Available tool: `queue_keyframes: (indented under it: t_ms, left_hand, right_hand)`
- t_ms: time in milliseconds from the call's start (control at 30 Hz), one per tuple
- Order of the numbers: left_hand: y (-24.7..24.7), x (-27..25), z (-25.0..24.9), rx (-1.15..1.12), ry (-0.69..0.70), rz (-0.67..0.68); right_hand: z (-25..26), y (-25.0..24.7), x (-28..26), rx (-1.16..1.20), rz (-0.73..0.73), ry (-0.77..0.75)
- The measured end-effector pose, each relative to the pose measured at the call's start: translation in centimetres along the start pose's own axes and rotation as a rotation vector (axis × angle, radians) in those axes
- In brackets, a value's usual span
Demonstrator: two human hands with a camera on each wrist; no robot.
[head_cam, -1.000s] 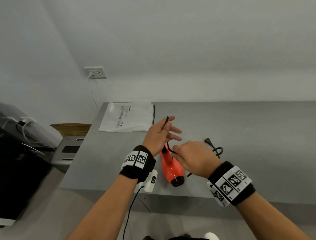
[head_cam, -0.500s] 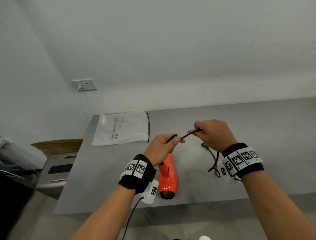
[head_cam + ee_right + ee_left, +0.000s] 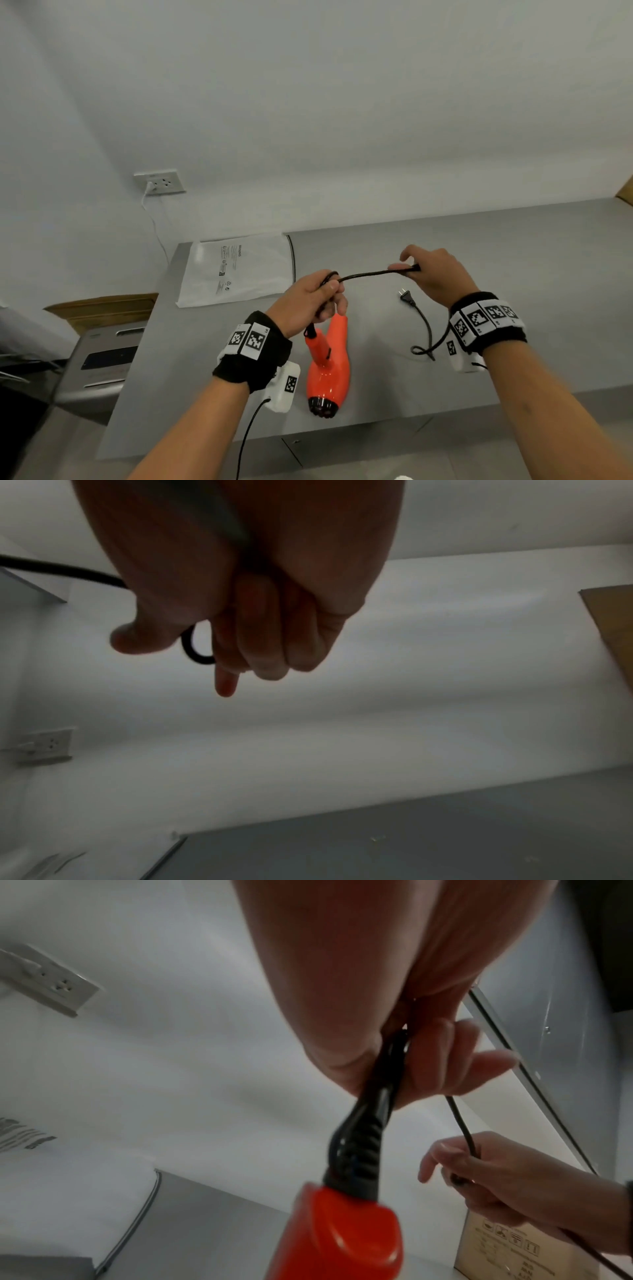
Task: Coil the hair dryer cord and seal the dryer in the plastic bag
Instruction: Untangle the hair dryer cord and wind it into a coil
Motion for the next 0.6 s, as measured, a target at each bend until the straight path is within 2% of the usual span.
queue_keyframes:
  t_ms: [200,333,400,533,600]
  left_hand:
    - [-2.3,0.3,0.3,-0.081,-0.015,-0.161]
    - [-3.8,-0.2,-0.6,-0.165,0.072,-0.25]
    - [-4.1,-0.2,-1.3,-0.143,0.089,-0.253]
    - [-3.5,0.4,-1.1,-0.07,0.06,-0.234]
    - [-3.7,0.6,-0.6,-0.056,0.044,-0.253]
  right_hand:
    - [-0.9,4.0,0.7,-0.023,0.204,0.014]
    - [-2.7,6.6,1.3,-0.086,0.288,0.116]
    - [-3.4,7.8,1.0,-0.077,0.36,0.175]
    - [-2.5,10.1,0.4,-0.214,0.593,0.229]
    - [-1.4,10.4,0.2,-0.125,0.664,0.213]
Point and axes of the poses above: each hand's wrist, its own x-axis towards the middle knuckle, its own y-axis out of the palm, z = x × y, the point moved 6 cm from there along x, towards the middle knuckle, and after that the axes turned 10 degrees about z, right-handed, at the moved point
